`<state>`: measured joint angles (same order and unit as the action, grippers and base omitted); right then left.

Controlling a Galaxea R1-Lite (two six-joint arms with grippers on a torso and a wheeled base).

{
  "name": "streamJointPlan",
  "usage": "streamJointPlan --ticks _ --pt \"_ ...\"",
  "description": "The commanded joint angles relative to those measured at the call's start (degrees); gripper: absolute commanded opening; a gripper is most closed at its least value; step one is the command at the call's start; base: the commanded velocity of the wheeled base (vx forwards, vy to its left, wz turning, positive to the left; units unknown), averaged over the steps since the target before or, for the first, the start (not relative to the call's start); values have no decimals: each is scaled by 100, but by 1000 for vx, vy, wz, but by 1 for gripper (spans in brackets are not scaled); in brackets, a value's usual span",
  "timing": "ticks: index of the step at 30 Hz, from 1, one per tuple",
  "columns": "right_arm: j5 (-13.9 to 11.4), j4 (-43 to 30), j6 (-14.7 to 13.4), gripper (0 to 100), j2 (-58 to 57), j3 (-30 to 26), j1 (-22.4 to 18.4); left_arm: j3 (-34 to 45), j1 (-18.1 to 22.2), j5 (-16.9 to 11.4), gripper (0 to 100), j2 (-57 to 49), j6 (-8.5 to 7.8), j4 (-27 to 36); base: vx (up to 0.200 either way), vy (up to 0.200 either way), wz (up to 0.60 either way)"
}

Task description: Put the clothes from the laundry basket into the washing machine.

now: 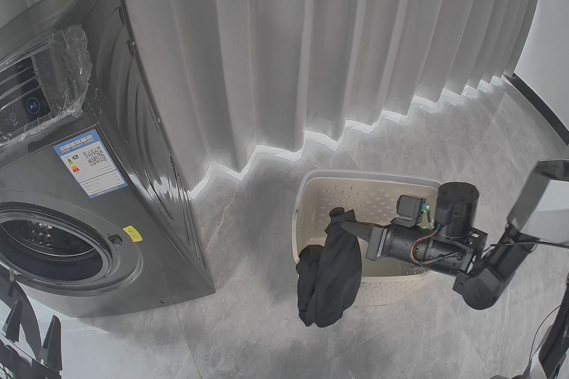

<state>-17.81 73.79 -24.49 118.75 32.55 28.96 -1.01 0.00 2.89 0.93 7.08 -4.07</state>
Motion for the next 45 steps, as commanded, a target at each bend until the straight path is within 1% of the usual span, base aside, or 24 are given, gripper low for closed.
streamJointPlan --ticks 1,3,5,9,11,12,14,16,18,19,22,25,29,34,37,39,40,41,42,43,44,45 --pt "-3 74 -29 0 -1302 -636 312 101 0 -8 100 -75 -5 -6 0 0 0" --pt "-56 232 32 0 -1539 -750 408 101 0 -8 100 -75 4 -6 0 0 0" --pt "-47 487 50 0 -1609 -776 514 101 0 -8 100 -75 4 3 0 0 0" --pt "-38 1067 32 0 -1636 -785 654 101 0 -8 100 -75 4 -6 0 0 0" --pt "-38 1173 32 0 -1636 -812 689 92 0 -8 100 -75 4 -6 0 0 0" --pt "-38 1331 -21 0 -1627 -794 733 92 0 -25 100 -75 -5 -6 0 0 0" --pt "-21 1454 -38 0 -1627 -803 769 92 0 -16 100 -75 4 -6 0 0 0" --pt "-21 1489 -38 0 -1636 -785 795 92 0 -16 100 -75 4 -6 0 0 0" --pt "-47 1489 -47 0 -1767 -697 804 92 0 -25 100 -75 48 -6 -200 0 0" --pt "-47 1489 -109 0 -1864 -697 812 92 0 -16 100 -75 127 -6 -200 0 0" --pt "-38 1489 -240 0 -1952 -750 839 92 0 -16 100 -75 144 -6 -200 0 0" --pt "-47 1489 -232 0 -1970 -803 848 92 0 -16 100 -75 127 -6 -200 0 0" --pt "-56 1489 -214 0 -1970 -820 848 92 0 -16 100 -75 144 -15 0 0 0" --pt "-56 1498 -161 0 -1978 -601 839 92 0 -16 100 -75 153 -15 0 0 0" --pt "-65 1489 -152 0 -1978 -548 777 92 0 -16 100 -75 153 -15 -200 0 0" --pt "-65 1489 -47 0 -1970 -521 751 92 0 -16 100 -75 153 -15 -200 0 0" --pt "-161 1489 111 0 -1970 -513 707 92 0 -16 100 -75 153 -15 -200 0 0" --pt "-276 1489 146 0 -1961 -521 672 92 0 -16 100 -75 153 -15 -200 0 0" --pt "-425 1489 164 0 -1970 -539 628 92 0 -16 100 -75 153 -15 -200 0 0" --pt "-469 1489 164 0 -1970 -539 619 92 0 -16 100 -75 153 -15 -200 0 0" --pt "-636 1489 164 0 -1970 -565 584 92 0 -16 100 -75 153 -15 -200 0 0" --pt "-654 1472 164 0 -1978 -574 584 92 0 -16 100 -75 153 -15 -200 0 0"
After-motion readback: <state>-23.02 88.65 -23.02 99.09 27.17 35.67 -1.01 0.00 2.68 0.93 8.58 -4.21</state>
